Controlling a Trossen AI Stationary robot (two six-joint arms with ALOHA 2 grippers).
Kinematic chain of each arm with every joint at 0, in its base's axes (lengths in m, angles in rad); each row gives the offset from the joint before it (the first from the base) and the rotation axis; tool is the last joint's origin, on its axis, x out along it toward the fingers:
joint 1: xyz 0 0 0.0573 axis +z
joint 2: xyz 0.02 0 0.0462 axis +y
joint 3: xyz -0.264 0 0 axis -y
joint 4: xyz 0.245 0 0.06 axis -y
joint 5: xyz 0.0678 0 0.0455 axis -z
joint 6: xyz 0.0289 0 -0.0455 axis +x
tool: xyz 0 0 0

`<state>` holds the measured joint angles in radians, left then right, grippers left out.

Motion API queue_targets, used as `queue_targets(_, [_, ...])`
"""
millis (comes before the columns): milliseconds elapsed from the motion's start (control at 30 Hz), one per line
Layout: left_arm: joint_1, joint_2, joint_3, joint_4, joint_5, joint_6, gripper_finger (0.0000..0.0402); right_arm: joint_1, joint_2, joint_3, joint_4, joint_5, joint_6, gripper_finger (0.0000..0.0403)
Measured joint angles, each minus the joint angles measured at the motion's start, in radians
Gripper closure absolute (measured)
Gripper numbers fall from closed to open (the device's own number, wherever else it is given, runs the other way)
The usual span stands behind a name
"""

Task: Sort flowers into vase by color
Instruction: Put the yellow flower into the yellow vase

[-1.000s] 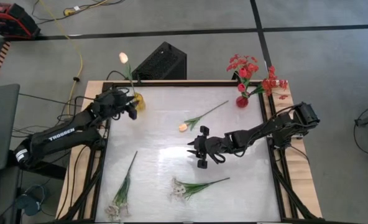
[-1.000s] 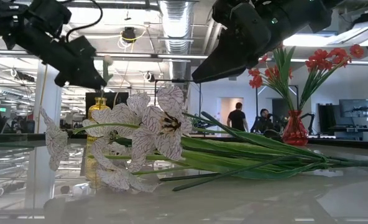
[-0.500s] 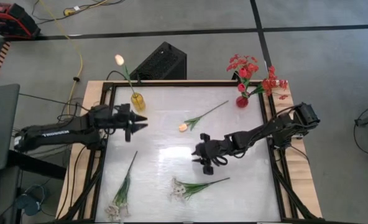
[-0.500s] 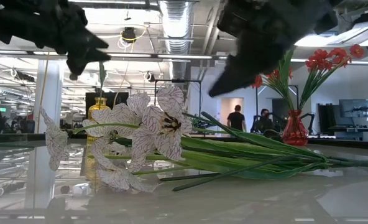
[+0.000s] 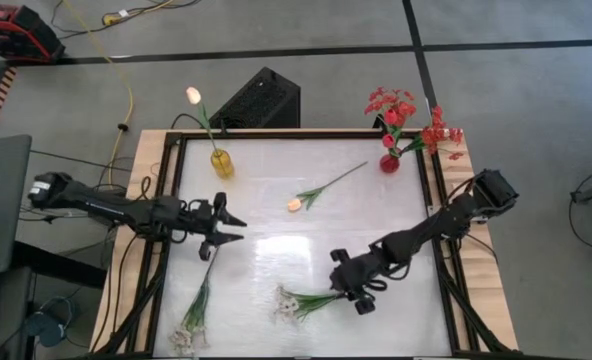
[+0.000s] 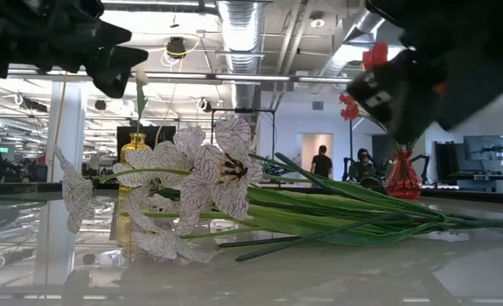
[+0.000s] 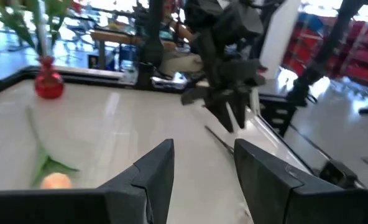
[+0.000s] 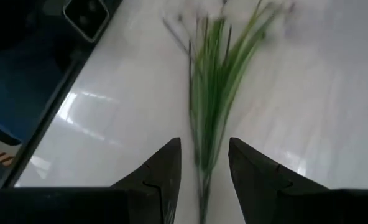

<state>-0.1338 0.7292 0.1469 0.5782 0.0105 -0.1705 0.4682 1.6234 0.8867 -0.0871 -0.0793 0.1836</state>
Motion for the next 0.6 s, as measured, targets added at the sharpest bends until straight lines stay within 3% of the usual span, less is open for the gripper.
queue_targets(400, [-0.053, 0.235, -0.001, 0.151, -0.053, 0.006, 0.0246, 0.042, 0.073, 0.000, -0.104, 0.123, 0.052, 0.0243])
queue_targets(600, [-0.053, 0.272, 0.002, 0.210, -0.056, 0.036, 0.0246, -0.026, 0.062, 0.001, -0.123, 0.306, -0.023, 0.0243])
